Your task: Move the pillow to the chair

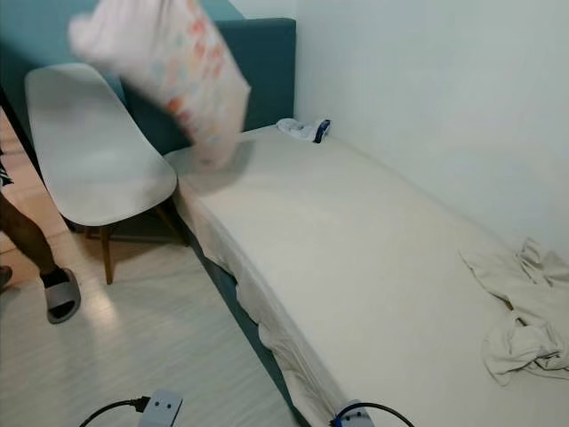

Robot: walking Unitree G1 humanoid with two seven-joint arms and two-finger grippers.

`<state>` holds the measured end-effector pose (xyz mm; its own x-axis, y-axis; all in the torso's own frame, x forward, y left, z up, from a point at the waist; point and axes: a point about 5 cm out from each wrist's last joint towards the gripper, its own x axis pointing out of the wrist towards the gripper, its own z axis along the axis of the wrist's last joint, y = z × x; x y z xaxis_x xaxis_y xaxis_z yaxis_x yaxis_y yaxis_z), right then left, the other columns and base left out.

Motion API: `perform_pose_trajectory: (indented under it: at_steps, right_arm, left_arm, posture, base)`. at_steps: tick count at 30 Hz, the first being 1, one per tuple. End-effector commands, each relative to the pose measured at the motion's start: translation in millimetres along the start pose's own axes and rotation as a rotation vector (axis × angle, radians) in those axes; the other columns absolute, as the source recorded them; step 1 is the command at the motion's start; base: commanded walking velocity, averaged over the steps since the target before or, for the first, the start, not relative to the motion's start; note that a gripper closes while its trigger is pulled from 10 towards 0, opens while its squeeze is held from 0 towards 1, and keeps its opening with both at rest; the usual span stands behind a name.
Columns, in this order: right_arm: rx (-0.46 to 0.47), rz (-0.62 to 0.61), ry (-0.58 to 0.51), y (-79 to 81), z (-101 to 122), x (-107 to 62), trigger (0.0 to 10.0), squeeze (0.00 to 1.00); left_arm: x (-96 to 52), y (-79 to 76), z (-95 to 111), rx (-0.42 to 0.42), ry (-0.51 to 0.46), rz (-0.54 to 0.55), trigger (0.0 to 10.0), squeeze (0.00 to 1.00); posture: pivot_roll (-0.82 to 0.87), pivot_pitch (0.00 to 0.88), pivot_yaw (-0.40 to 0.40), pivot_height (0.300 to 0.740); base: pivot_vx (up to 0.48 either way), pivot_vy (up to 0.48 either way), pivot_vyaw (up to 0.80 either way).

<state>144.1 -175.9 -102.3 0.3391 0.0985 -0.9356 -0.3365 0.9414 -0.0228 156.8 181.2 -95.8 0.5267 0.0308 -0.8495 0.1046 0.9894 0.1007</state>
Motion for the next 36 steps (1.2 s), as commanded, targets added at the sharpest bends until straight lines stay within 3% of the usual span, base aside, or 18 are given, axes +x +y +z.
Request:
perform_pose_trajectory:
  at_steps: [1, 14, 36]
  right_arm:
    - [-0.012, 0.007, 0.015, 0.9, -1, 0.1, 10.0, 0.00]
    - [-0.033, 0.018, 0.011, 0.8, 4, 0.4, 10.0, 0.00]
    - [-0.052, 0.013, 0.007, 8.3, 14, 2.4, 10.0, 0.00]
  left_arm:
    - [-0.9, -0.6, -6, -0.023, 0.025, 0.003, 10.0, 0.00]
    - [-1.9, -1.5, -11, -0.048, 0.032, 0.003, 10.0, 0.00]
    - [-1.5, -5.5, -10, -0.020, 0.035, -0.011, 10.0, 0.00]
  posture:
    - [0.16, 0.000, -0.097, 0.740]
    - [0.15, 0.000, -0.106, 0.740]
    - [0.15, 0.000, -0.104, 0.740]
  base:
    - [0.000, 0.000, 0.00]
    - [0.000, 0.000, 0.00]
    - [0.000, 0.000, 0.00]
